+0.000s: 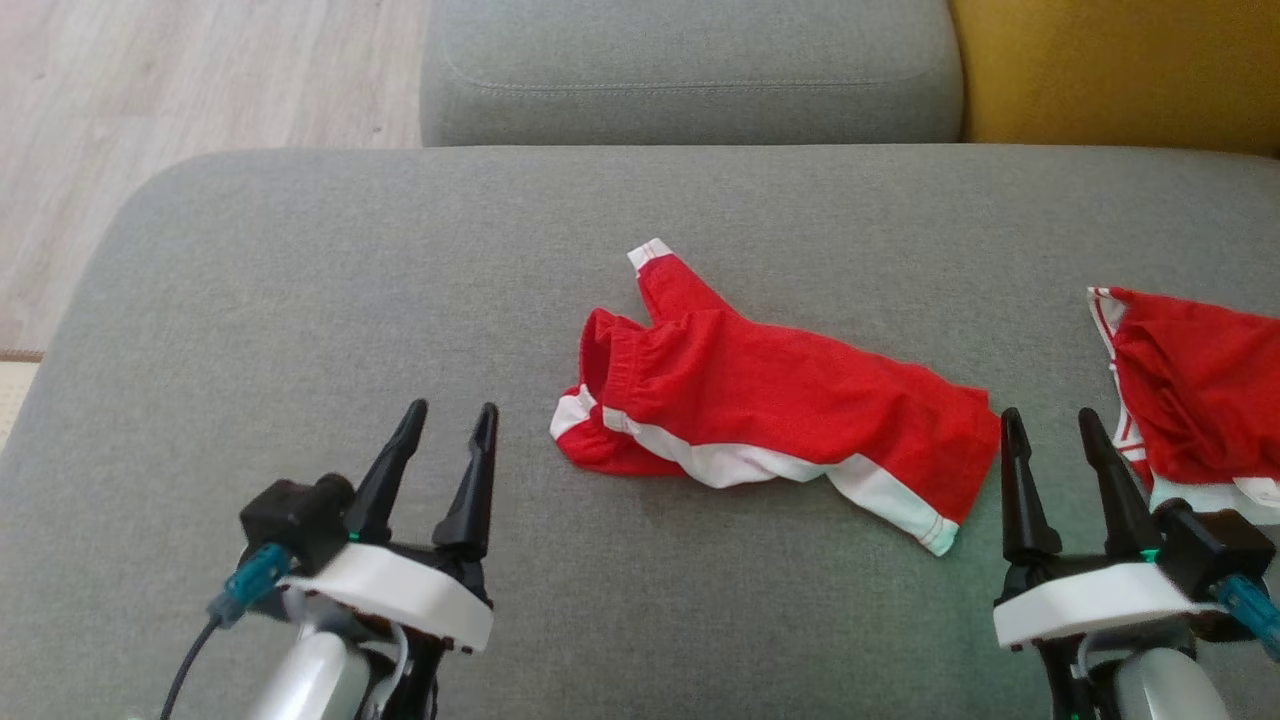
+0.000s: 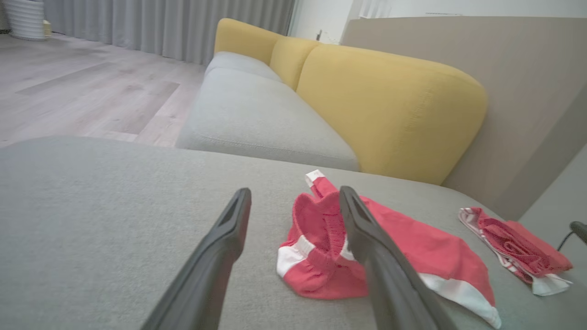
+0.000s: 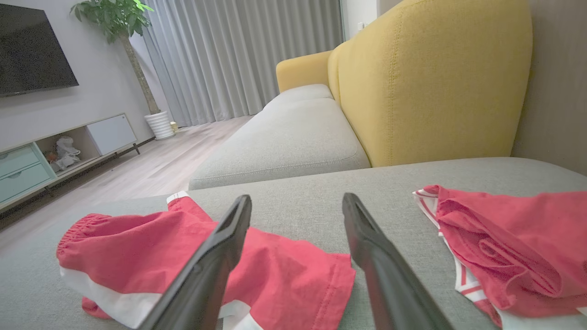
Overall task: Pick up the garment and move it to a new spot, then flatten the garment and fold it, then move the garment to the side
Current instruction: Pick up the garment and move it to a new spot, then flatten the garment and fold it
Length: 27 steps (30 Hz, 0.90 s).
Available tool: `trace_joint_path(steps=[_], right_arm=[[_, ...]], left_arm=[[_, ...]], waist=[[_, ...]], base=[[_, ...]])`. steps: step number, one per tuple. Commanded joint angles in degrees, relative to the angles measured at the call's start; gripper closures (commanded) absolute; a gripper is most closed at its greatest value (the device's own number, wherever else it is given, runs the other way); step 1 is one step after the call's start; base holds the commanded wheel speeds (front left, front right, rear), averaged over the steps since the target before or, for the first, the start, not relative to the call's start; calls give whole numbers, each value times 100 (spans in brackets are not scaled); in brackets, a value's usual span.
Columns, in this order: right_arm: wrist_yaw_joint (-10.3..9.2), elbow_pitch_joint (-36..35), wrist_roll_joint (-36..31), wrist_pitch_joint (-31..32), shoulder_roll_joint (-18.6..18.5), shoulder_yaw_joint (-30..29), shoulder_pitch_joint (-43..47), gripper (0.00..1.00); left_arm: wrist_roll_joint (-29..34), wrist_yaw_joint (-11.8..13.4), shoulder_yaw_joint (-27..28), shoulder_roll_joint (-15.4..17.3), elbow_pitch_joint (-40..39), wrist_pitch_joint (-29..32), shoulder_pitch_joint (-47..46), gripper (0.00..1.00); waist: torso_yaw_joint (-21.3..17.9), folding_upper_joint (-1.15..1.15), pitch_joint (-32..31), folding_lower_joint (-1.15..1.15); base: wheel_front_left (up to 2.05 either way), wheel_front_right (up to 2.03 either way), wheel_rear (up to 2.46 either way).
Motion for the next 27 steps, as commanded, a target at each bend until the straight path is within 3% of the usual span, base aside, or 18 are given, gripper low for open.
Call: trace_joint_path(steps=[1,7,12,27], right_arm=[[-5,-184,14,-1,-27,115,-153,0],[-5,-232,33,39,-27,133,-233,0],[-5,-238,29,38,-27,129,-262,0],[-5,-248,3,4,-27,84,-440,0]], left_arm=[[136,-146,292,-23,-222,-69,-268,0],[428,-591,397,-191,72,-69,-352,0],[502,-952,-93,-75,659,76,-697,0],[229,-1082,-1032,270,1696,395,-1810,0]], waist=[[-22,0,5,0],[-179,0,111,0],[-326,0,251,0],[-637,0,669,0]], base=[[0,0,0],[0,0,0],[0,0,0],[0,0,0]])
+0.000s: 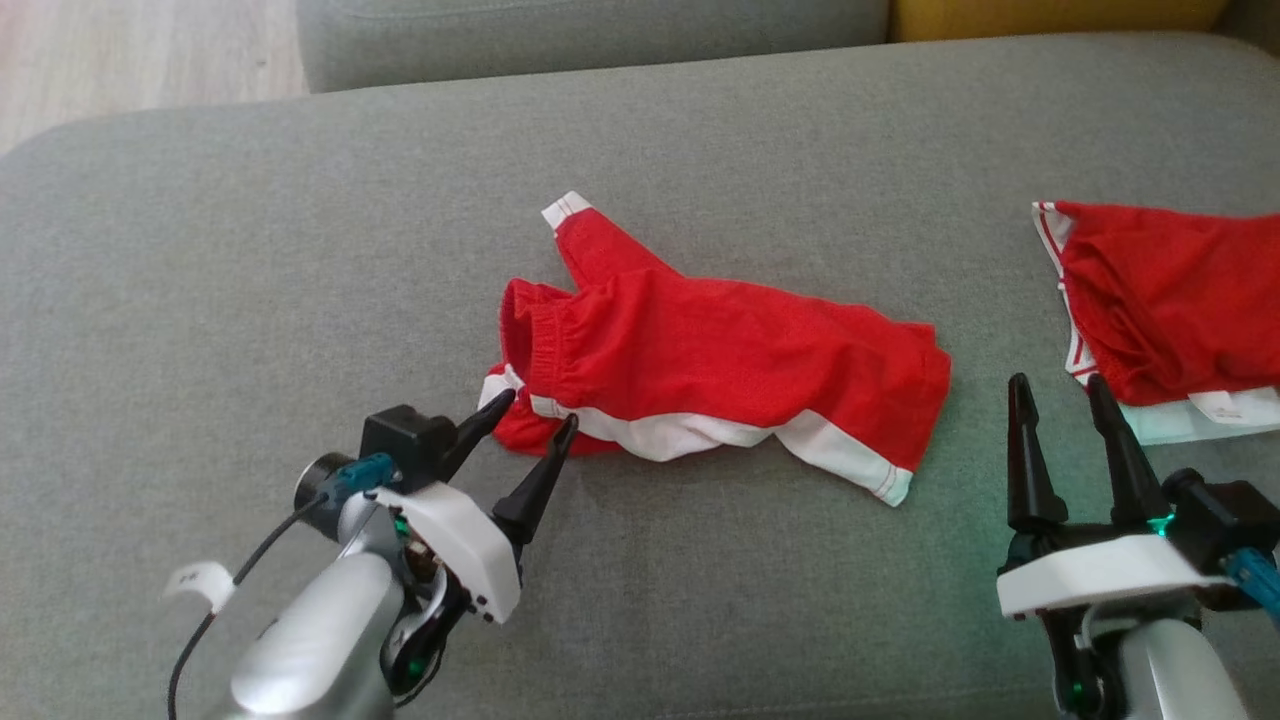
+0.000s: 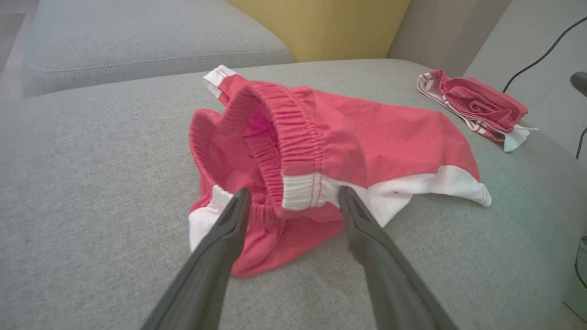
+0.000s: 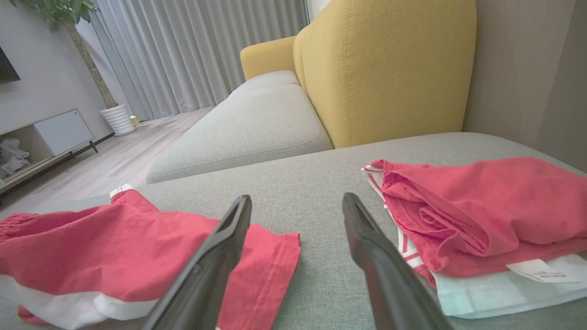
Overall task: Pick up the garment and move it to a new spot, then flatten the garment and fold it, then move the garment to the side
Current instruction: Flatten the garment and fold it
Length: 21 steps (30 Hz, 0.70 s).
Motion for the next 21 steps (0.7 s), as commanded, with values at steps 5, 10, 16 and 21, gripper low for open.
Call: trace_joint_path(steps=[5,10,16,21], right_arm=[[-5,-136,3,-33,-28,131,-241,0],[-5,-81,10,-58,-28,139,-267,0],[-5,74,104,126,-28,404,-152,0],[-5,400,385,701,-28,872,45,0]], left_arm=[[-194,-35,-23,171,15,-81,-496,0],[-413,-35,-198,209,103,-177,-625,100],[-492,-36,-244,279,153,-317,-683,100],[-500,75,-124,253,170,-414,-642,100]], waist=[[-71,0,47,0],[-116,0,56,0],[-145,0,-10,0],[-128,0,-99,0]], base=[[0,0,0],[0,0,0],[0,0,0],[0,0,0]])
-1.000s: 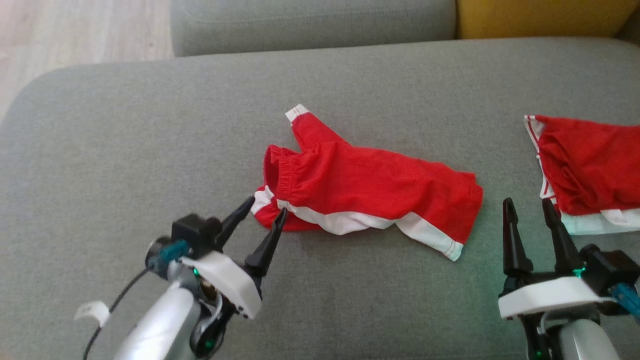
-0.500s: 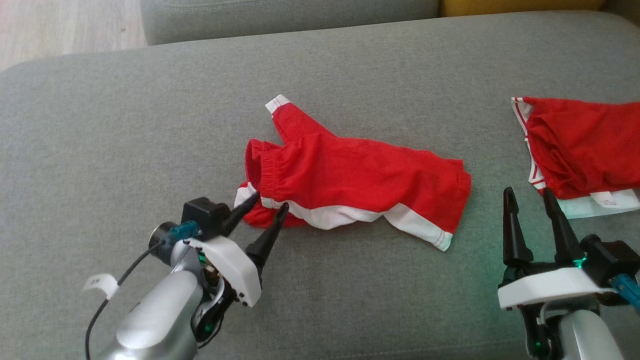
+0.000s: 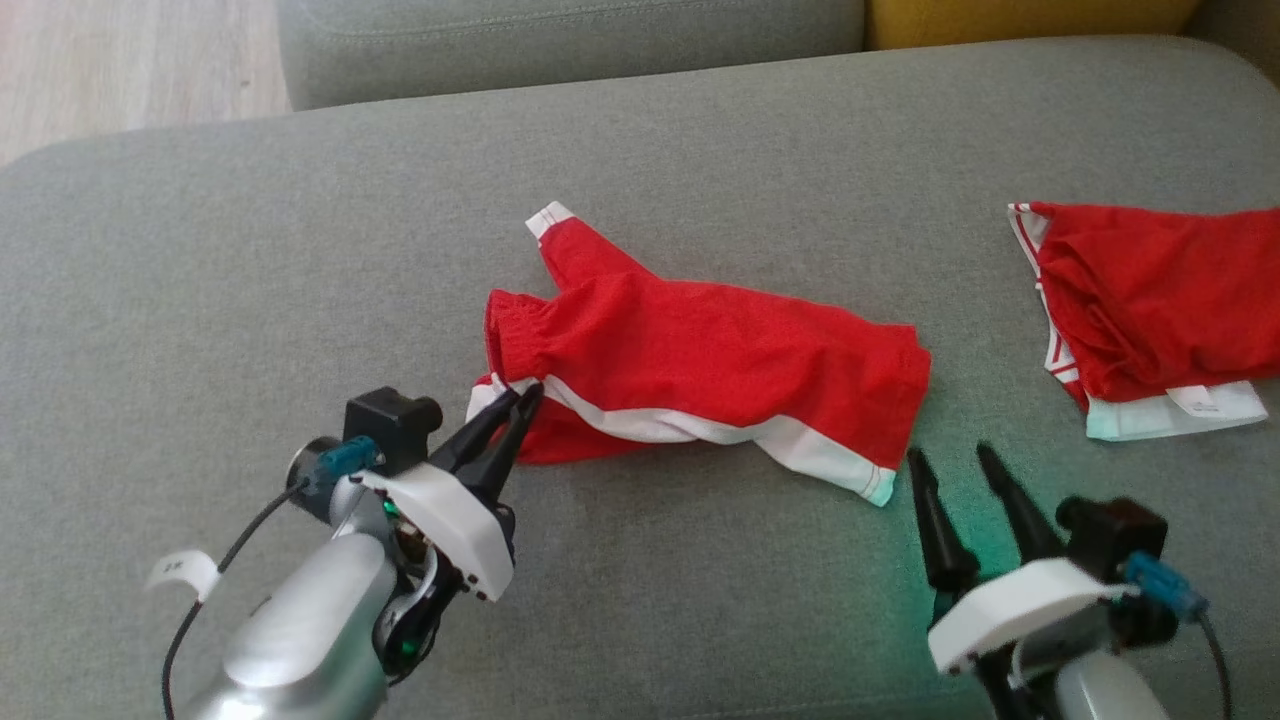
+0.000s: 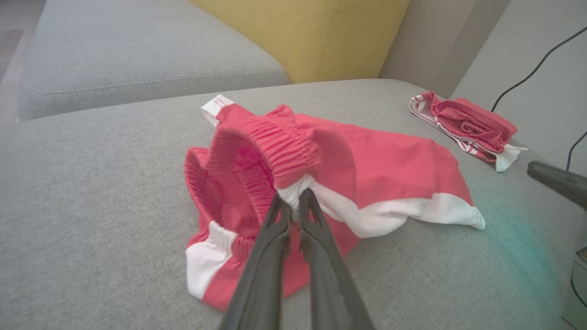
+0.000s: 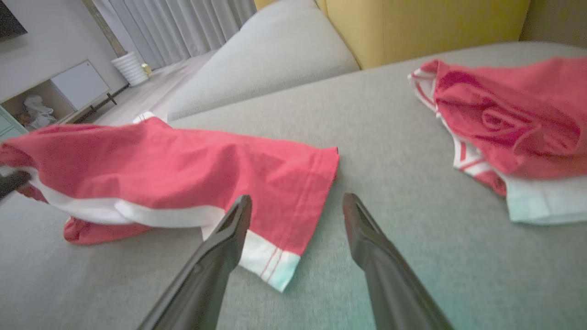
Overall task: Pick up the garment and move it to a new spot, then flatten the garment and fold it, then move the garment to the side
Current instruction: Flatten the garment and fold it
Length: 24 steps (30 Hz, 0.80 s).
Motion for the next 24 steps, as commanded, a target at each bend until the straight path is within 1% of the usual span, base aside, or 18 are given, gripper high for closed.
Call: trace_joint_path(steps=[1,3,8,24], right_arm=[[-5,-64,183,111,-29,176,-9,0],[-5,50,478,196,-29,277,-15,0],[-5,383,811,265,-29,414,-184,0],[-5,1293,837,255,-29,531,-706,0]], left_arm=[[-13,80,272,134,-150,-74,-276,100],[2,128,308,101,-163,-91,-265,100],[48,137,298,4,-162,-109,-294,100],[97,76,232,-138,-39,-124,-537,100]], waist=[[24,0,-14,0],[48,0,-14,0],[142,0,18,0],[346,0,150,0]], base=[[0,0,0],[0,0,0],[0,0,0],[0,0,0]])
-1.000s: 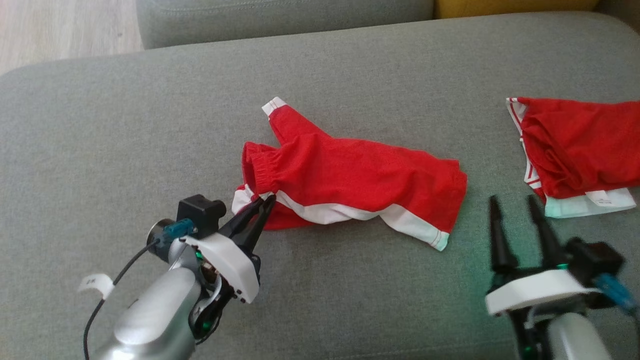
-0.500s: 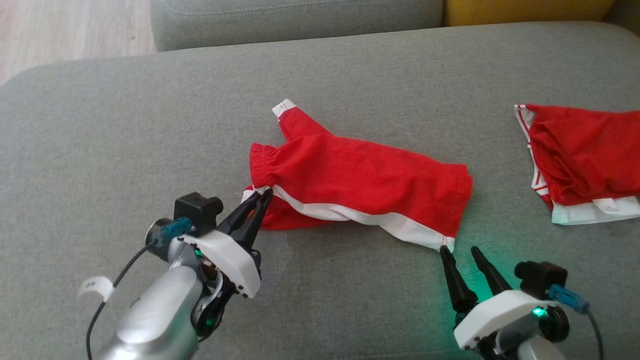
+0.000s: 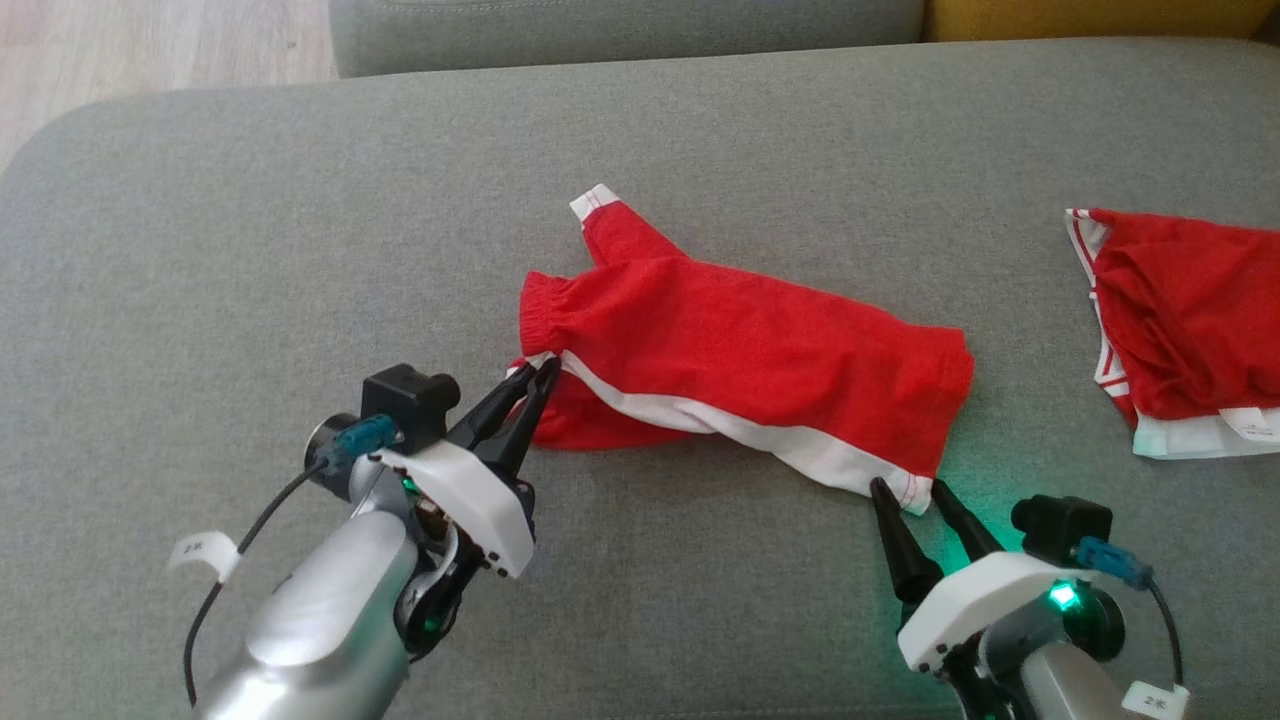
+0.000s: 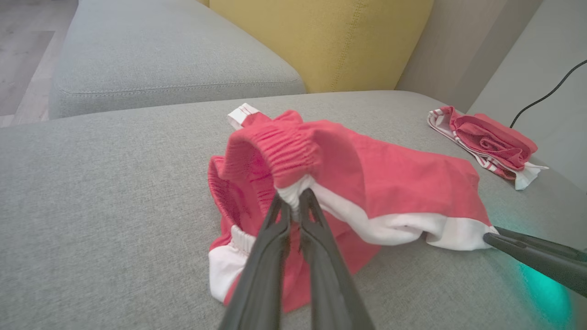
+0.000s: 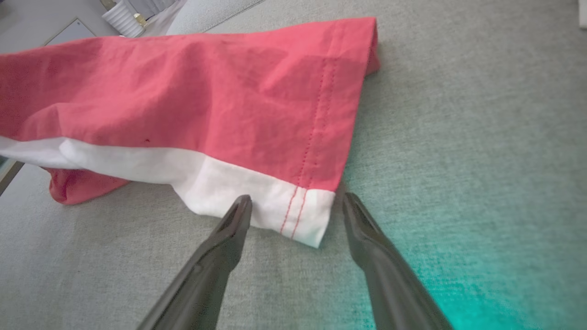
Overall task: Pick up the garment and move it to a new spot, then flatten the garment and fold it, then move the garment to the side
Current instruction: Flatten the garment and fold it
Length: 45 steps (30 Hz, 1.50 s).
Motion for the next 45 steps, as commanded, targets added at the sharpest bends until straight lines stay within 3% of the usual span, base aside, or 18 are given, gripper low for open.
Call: trace_joint_path(steps=[1,2,3,4,15,19,27,34,45], right_arm=[[-5,-82,-5,-51,-24,168,-185,0],[-5,-45,9,-52,-24,190,-201,0],[-5,-10,26,-48,-24,216,-216,28],[-5,20,26,-45,-24,243,-232,100],[-5,-156,-383,-278,-38,65,-339,100],[-5,-570,-761,-327,-245,14,-407,100],[-5,-1798,-842,-38,-906,-85,-945,100],[-5,-2572,-767,525,-1382,-120,-1511,100],[-5,-3998,-535,2068,-1764,-533,-1657,100]], left_arm=[[38,0,202,84,-122,-69,-333,100],[38,-3,204,85,-115,-70,-339,100],[39,-4,207,86,-108,-70,-344,100],[40,-5,210,87,-103,-71,-347,100],[57,17,268,125,-33,-75,-323,100],[106,59,293,215,-131,-75,-304,100],[157,192,381,480,-742,83,-470,100],[161,467,605,735,-1624,384,-732,100],[280,1339,1078,1085,-3459,604,-576,100]], waist=[[2,0,0,0],[3,0,-1,0],[2,0,0,0],[0,0,2,0],[-41,0,-121,0],[-55,0,-298,0],[-66,0,-815,0],[-23,0,-1058,0],[95,0,-1284,0]], base=[[0,0,0],[0,0,0],[0,0,0],[0,0,0],[0,0,0],[0,0,0],[0,0,0],[0,0,0],[0,0,0]])
